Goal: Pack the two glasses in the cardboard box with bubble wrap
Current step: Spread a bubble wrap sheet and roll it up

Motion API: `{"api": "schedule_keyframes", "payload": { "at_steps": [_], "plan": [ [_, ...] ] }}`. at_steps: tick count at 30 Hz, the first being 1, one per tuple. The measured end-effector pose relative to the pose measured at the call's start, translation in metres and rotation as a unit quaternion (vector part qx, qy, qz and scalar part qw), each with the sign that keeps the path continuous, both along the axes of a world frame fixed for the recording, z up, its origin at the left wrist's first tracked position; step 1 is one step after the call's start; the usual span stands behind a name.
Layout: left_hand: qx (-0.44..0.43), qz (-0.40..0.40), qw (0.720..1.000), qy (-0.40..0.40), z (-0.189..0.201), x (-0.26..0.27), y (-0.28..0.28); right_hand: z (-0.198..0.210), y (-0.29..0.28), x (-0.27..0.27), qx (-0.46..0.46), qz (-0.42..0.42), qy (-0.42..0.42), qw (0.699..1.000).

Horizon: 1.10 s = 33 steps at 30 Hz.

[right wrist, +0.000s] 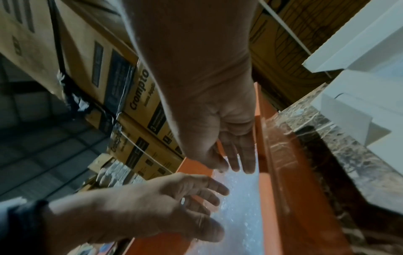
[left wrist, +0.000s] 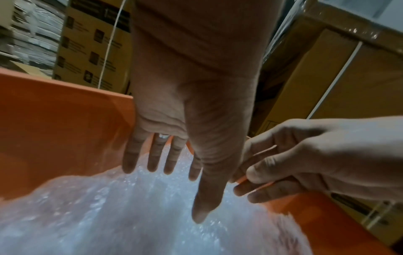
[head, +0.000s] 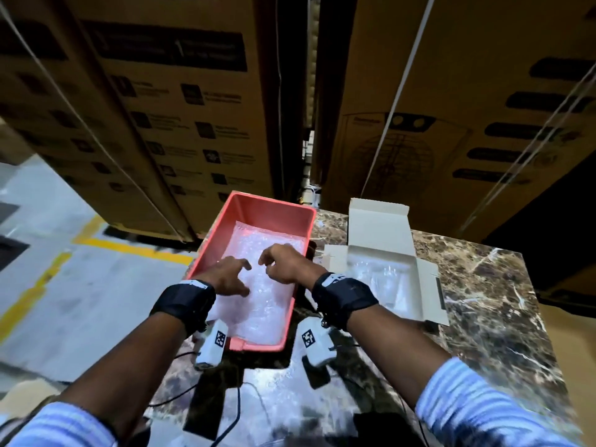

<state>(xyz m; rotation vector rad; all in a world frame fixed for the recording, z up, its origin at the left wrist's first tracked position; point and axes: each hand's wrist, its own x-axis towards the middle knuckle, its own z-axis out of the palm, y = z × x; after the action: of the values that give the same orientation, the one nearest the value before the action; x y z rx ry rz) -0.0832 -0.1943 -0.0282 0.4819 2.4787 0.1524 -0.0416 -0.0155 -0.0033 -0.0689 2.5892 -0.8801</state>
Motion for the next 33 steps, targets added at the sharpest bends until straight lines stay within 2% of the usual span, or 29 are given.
{"api": "schedule_keyframes", "payload": {
  "at_steps": [4, 7, 12, 17, 20, 24, 28, 30, 33],
  "plan": [
    [-0.076, -0.029, 0.993, -0.089, -0.01, 0.004, -0.007, -0.02, -0.021, -0.002, 0.103, 0.072, -0.061, 0.99],
    [-0.078, -0.016, 0.989, -0.127, -0.012, 0.003, -0.007, -0.031, -0.027, -0.002, 0.154, 0.104, -0.094, 0.978],
    [-0.034, 0.043, 0.992, -0.114, -0.014, -0.003, -0.012, -0.032, -0.029, 0.007, 0.226, 0.122, -0.044, 0.966],
    [-0.016, 0.016, 0.997, -0.076, -0.006, -0.006, -0.013, -0.018, -0.027, 0.009, 0.172, 0.073, 0.007, 0.982],
    [0.08, 0.049, 0.994, -0.065, -0.004, -0.009, -0.014, -0.009, -0.024, 0.011, 0.148, 0.044, 0.022, 0.988],
    [0.244, 0.137, 0.958, -0.069, 0.011, -0.013, -0.009, -0.003, -0.013, 0.011, 0.082, 0.024, -0.019, 0.996],
    [0.319, 0.163, 0.933, -0.017, 0.039, -0.016, 0.003, -0.002, -0.012, 0.012, 0.031, 0.024, -0.039, 0.998],
    [0.352, 0.182, 0.918, 0.002, 0.049, -0.016, 0.009, -0.005, -0.012, 0.013, 0.004, -0.02, -0.011, 1.0],
    [0.43, 0.222, 0.875, -0.015, 0.06, -0.015, 0.014, -0.003, -0.006, 0.018, -0.056, -0.075, 0.071, 0.993]
  ]
}}
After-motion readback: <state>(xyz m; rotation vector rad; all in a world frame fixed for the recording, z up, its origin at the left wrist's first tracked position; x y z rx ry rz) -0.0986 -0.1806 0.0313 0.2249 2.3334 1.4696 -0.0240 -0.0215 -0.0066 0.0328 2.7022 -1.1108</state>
